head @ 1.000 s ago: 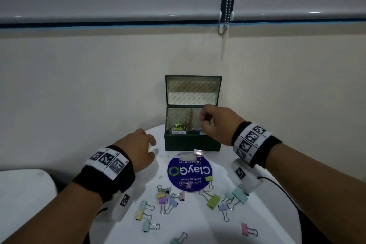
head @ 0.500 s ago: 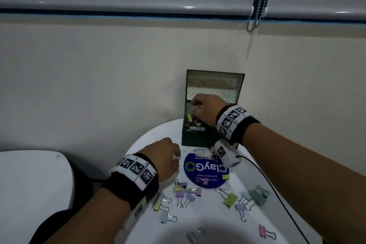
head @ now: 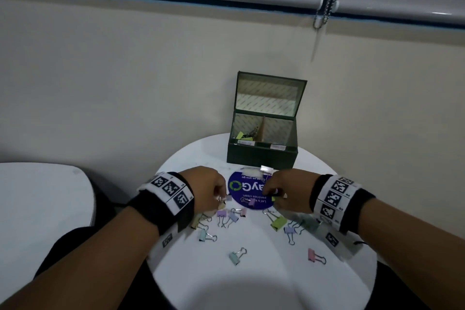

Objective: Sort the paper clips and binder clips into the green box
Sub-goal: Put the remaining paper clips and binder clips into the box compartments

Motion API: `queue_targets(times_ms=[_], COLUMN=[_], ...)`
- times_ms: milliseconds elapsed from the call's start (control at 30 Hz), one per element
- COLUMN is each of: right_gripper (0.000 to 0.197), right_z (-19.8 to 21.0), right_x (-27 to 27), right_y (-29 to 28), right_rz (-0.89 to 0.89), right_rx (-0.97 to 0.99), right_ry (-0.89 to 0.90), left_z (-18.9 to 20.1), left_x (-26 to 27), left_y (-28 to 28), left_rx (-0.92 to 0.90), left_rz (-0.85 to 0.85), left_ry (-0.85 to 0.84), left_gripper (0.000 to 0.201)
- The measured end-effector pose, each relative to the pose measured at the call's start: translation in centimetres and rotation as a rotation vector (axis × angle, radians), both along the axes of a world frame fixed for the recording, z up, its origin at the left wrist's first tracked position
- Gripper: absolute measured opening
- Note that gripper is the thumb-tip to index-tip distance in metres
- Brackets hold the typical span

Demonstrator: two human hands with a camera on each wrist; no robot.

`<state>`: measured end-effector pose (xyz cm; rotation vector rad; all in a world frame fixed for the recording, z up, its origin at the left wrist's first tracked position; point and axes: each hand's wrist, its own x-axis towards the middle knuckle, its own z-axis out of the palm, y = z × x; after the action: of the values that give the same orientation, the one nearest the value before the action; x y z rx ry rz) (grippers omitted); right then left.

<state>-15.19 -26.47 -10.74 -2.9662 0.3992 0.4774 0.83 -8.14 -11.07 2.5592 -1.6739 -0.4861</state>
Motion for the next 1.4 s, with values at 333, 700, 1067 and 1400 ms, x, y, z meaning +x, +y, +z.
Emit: queue_targets(times_ms=[333,700,1067,1400], right_gripper=[0.022,0.01,0.01,0.013], right_z=[1.4,0.1,7.2,7.7], right_x=[2.1,4.5,9.6,7.9], right_y=[0.9,4.1,-2.8,-4.9], right_rz=[-0.223,-0.056,-0.348,-0.578], right_rx=[0.277,0.042,0.238,0.651], right_ry=[-0.21,0.013,-0.596,-0.817], left_z=[0.3,-0.2,-0.5,-0.3], left_x=[0.1,1.1,1.5,1.7], left_y=[0.4,0.3,-0.1,-1.1], left_rx=[-0.219,-0.359,-0.48,-0.458], left_rz=[0.023,0.0,0.025,-0.043], left_ry=[-0.002,-0.025,-0.09,-0.114], left_gripper=[0.017,0.009,0.012,0.011])
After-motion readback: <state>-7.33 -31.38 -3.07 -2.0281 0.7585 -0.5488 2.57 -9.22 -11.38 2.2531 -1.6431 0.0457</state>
